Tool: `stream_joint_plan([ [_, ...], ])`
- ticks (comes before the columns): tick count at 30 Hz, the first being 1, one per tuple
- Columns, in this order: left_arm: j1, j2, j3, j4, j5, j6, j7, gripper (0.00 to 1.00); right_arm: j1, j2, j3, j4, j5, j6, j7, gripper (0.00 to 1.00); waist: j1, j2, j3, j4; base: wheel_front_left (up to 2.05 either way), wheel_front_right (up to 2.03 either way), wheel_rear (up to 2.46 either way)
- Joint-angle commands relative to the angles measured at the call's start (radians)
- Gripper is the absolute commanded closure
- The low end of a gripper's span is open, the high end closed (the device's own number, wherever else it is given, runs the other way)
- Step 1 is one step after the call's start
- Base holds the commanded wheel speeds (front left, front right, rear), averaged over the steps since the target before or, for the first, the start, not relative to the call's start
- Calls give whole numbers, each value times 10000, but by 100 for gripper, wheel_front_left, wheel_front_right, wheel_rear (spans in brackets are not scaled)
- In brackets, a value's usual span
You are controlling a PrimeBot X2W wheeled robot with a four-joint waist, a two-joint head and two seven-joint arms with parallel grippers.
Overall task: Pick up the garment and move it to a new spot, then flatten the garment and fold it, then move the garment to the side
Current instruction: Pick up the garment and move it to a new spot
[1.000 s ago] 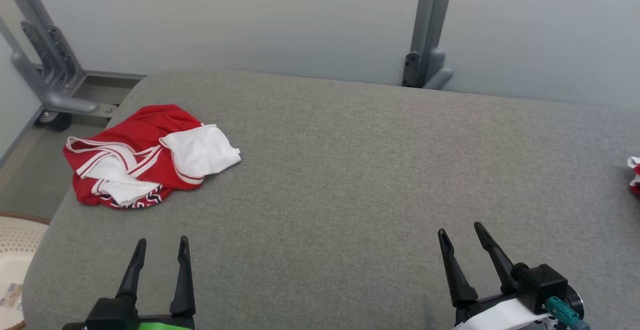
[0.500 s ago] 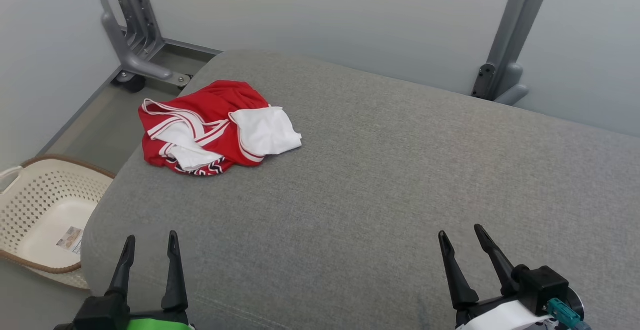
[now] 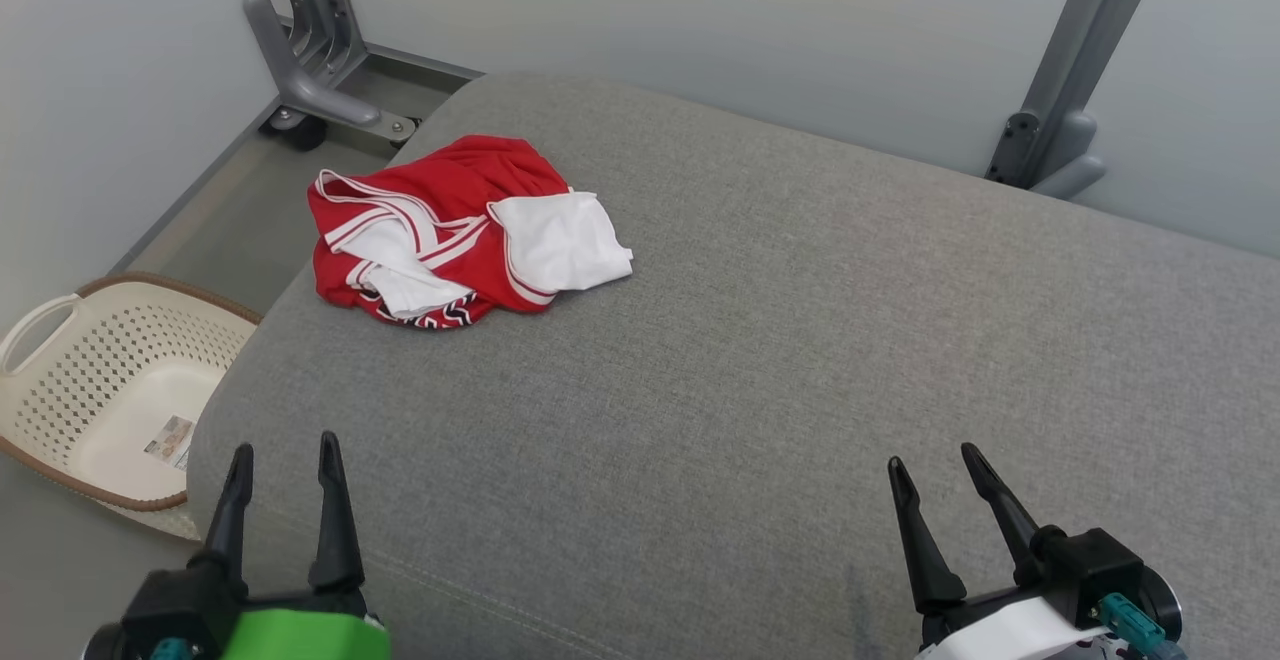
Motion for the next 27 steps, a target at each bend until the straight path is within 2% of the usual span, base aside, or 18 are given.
stream_joint_plan([
  [1, -418, 7, 66, -22, -106, -76, 4, 0, -103, -37, -35, 0, -170, -15, -31, 0, 0, 0, 403, -145, 0, 0, 0],
  [9, -2555, 4, 897, 460, -247, -513, 4, 0, -769, -42, -278, -35, -1012, -13, -31, 0, 0, 0, 1815, -602, 0, 0, 0],
  [14, -4467, 209, 1389, 1810, -397, -765, 4, 0, -1332, -51, -341, -122, -1573, -15, -31, 0, 0, 0, 2768, -956, 0, 0, 0],
  [17, -5716, 664, 1444, 3082, -673, -845, 6, 0, -1649, -141, -337, -174, -1836, -13, -31, 0, 0, 0, 3335, -1219, 0, 0, 0],
  [20, -7019, 1267, 1045, 4700, -1313, -846, 69, 0, -1949, -219, -439, -252, -2025, -15, -33, 0, 0, 0, 3817, -1492, 0, 0, 0],
  [22, -7909, 1828, 858, 5864, -1619, -837, 504, 0, -2090, -246, -533, -322, -2099, -13, -33, 0, 0, 0, 4114, -1634, 0, 0, 0],
  [24, -8344, 1924, 723, 6390, -1862, -838, 841, 0, -2125, -271, -545, -359, -2141, -15, -33, 0, 0, 0, 4240, -1686, 0, 0, 0],
  [25, -9225, 2203, 492, 7267, -2157, -841, 1458, 0, -2224, -344, -556, -387, -2227, -15, -33, 0, 0, 0, 4507, -1793, 0, 0, 0],
  [27, -9973, 2530, 314, 8011, -2501, -840, 2077, 0, -2369, -390, -547, -442, -2290, -13, -33, 0, 0, 0, 4748, -1923, 0, 0, 0],
])
